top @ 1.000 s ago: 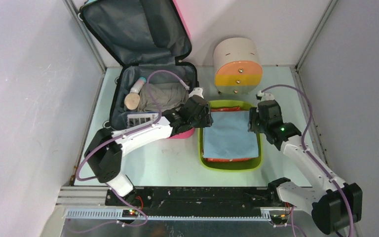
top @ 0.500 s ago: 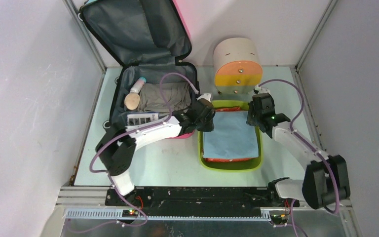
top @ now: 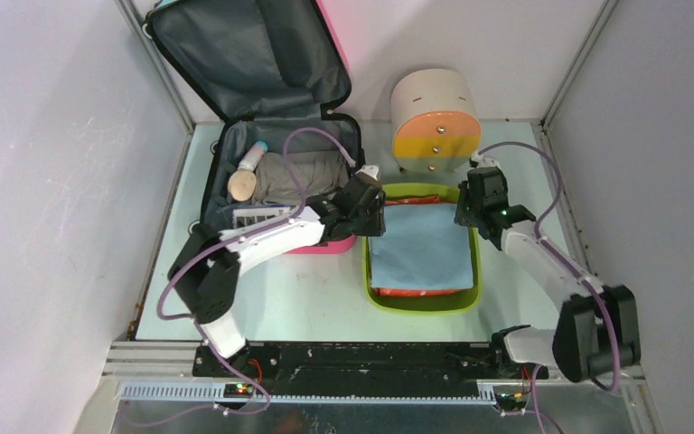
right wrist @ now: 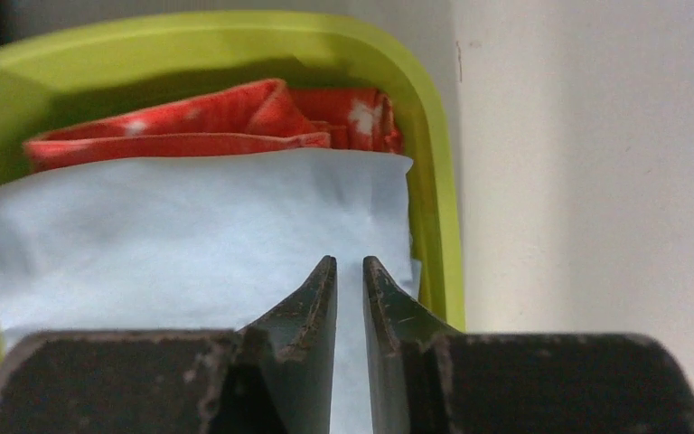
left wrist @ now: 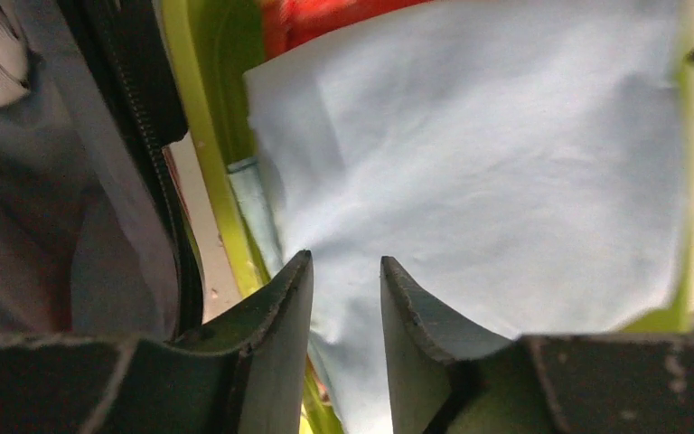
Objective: Open, take out, and arrange the luggage
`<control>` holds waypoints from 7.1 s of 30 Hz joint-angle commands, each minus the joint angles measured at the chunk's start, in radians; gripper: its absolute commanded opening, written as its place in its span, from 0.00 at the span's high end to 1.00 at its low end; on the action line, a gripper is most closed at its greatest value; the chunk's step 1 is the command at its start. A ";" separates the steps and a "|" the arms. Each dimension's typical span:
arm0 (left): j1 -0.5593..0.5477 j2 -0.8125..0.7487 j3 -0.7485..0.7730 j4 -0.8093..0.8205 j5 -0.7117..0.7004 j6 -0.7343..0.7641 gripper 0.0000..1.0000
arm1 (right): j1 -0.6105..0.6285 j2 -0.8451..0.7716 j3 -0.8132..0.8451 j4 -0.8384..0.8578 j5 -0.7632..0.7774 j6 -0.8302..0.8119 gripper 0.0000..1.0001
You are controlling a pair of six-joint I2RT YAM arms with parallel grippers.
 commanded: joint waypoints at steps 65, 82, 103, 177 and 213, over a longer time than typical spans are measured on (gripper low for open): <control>0.613 -0.354 -0.176 -0.053 -0.021 -0.731 0.18 | 0.469 0.315 0.677 -0.054 0.079 0.084 0.13; 0.538 -0.046 -0.120 0.052 -0.002 -0.838 0.20 | 0.358 0.327 0.671 -0.023 -0.003 0.108 0.13; 0.505 0.014 -0.110 0.154 -0.026 -0.884 0.96 | 0.347 0.312 0.657 -0.047 0.000 0.122 0.14; 0.548 -0.022 -0.163 0.128 -0.057 -0.854 0.49 | 0.386 0.180 0.575 -0.087 0.067 0.128 0.13; 0.549 -0.100 -0.113 0.112 -0.061 -0.824 1.00 | 0.396 0.205 0.576 0.006 0.070 0.049 0.12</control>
